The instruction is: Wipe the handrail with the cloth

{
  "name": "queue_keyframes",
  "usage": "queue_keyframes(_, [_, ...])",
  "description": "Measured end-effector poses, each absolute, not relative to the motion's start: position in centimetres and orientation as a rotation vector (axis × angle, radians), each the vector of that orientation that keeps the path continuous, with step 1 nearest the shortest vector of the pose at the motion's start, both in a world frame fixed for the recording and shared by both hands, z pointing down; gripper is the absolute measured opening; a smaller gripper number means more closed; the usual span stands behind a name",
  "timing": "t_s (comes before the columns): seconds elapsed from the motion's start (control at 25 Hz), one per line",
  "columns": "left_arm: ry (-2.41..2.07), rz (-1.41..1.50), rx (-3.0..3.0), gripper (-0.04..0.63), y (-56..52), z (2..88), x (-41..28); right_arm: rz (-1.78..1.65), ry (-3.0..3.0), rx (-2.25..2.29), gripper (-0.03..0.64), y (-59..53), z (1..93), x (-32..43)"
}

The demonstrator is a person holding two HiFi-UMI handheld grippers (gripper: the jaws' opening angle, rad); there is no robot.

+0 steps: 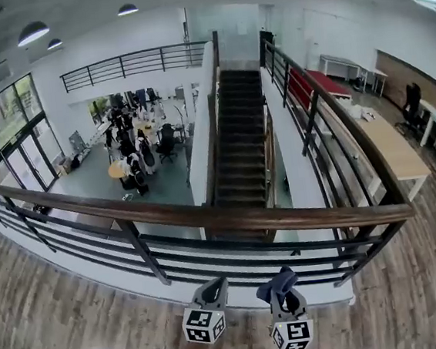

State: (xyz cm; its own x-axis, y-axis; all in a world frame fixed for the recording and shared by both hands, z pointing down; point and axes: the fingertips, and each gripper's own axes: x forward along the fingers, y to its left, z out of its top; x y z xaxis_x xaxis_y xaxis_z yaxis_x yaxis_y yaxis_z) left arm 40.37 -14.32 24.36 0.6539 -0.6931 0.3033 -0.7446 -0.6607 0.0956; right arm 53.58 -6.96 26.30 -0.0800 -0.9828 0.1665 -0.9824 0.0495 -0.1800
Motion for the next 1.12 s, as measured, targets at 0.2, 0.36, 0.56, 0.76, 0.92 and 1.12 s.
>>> queue_keyframes(0.2, [-1.245,0.374,2.713,-0.002,-11.3,19.1,34.8,-0.289,2.317,-2.167,0.097,-3.2,21.9,51.7])
queue_keyframes(0.36, [-1.296,0.354,2.732,-0.002,-9.9,17.7,33.1,-0.211,2.328,-2.194,0.097,-1.8,20.5,51.8])
queue_keyframes(0.56, [-1.329,0.335,2.722,-0.002,-8.9,17.0,32.1,-0.171,2.349,-2.181,0.095,-1.2,19.7,50.2])
queue_keyframes(0.76, [-1.324,0.325,2.742,-0.002,-8.4,16.8,32.4,-0.146,2.357,-2.178,0.095,-1.1,19.3,49.2])
queue_keyframes(0.92, [-1.315,0.345,2.745,-0.002,-8.1,17.4,32.4,-0.149,2.356,-2.201,0.095,-1.0,19.7,48.8])
queue_keyframes(1.12, [-1.307,0.278,2.69,-0.002,-8.3,17.8,32.0,-0.142,2.37,-2.203,0.095,-1.0,20.0,48.4])
